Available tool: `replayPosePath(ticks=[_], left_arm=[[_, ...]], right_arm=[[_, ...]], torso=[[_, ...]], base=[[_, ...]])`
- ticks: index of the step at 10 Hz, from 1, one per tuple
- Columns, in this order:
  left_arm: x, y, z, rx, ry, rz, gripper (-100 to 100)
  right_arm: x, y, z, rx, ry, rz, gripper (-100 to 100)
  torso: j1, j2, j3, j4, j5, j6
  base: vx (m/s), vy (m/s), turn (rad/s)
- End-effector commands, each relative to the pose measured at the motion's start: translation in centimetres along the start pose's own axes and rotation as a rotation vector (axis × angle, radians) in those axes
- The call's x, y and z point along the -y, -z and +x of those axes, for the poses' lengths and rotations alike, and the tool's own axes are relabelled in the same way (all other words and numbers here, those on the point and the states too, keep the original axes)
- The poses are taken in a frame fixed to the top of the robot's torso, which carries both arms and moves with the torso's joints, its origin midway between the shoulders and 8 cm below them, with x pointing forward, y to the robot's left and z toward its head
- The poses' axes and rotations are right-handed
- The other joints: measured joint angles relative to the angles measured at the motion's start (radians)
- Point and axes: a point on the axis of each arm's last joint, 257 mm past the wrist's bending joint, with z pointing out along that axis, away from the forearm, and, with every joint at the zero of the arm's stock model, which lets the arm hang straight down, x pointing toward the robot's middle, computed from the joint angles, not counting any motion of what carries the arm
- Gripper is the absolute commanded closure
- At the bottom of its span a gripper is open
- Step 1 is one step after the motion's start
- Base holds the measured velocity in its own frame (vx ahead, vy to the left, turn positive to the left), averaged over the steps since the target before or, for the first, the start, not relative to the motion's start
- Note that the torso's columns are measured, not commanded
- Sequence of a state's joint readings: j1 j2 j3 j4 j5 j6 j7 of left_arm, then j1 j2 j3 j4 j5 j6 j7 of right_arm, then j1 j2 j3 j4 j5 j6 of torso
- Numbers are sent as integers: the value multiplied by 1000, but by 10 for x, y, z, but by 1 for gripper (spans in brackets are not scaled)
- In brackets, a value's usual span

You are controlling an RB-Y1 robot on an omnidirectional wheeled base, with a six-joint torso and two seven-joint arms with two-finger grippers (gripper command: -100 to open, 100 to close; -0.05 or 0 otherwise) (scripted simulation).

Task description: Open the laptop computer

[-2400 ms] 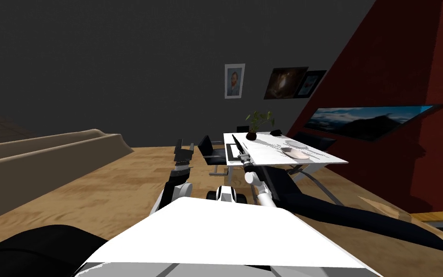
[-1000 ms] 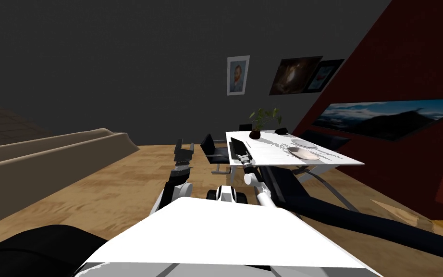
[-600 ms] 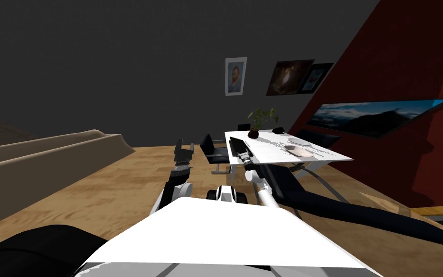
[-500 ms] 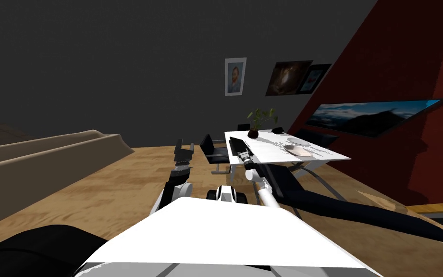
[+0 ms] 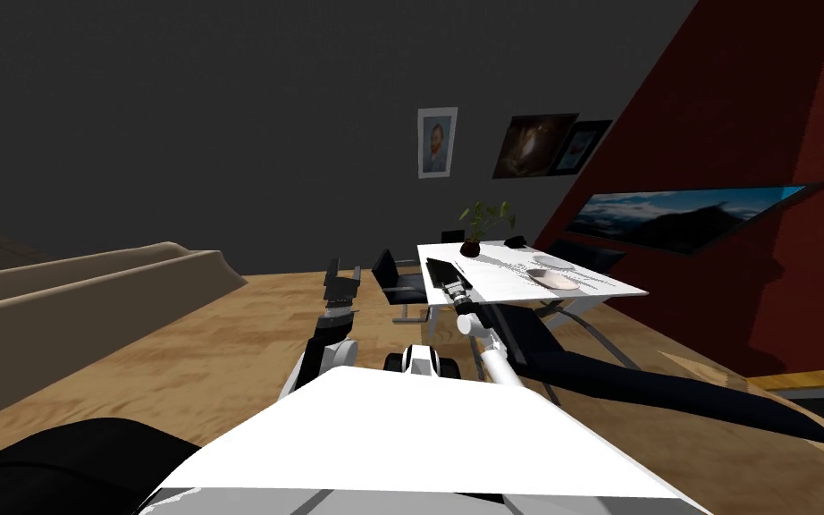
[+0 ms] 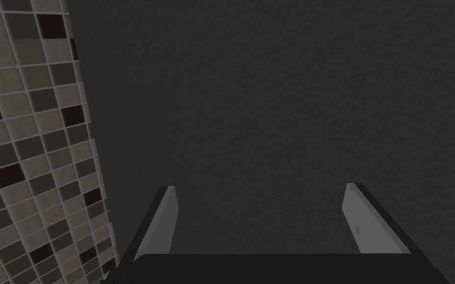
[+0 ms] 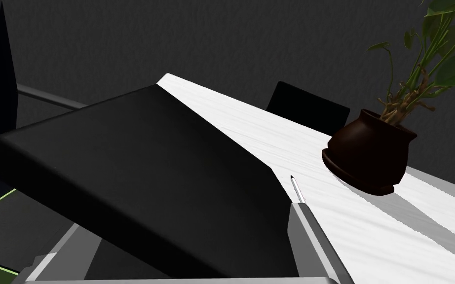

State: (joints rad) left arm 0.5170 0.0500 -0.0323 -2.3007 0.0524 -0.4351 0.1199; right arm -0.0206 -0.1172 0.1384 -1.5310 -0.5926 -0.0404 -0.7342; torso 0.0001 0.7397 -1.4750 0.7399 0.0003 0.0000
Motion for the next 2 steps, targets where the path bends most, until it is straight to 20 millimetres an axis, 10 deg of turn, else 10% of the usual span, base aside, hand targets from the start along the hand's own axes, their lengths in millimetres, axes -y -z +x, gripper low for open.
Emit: replayPosePath(ticks=[1, 2], left_arm=[[0, 0, 0, 0, 0, 0, 0], [0, 0, 0, 0, 0, 0, 0]], right_arm=[[0, 0, 0, 0, 0, 0, 0], [0, -1, 2, -4, -1, -1, 0]], torso=[[0, 0, 0, -1, 0, 0], [0, -2, -1, -3, -1, 0]], base=[[0, 0, 0], [0, 0, 0]])
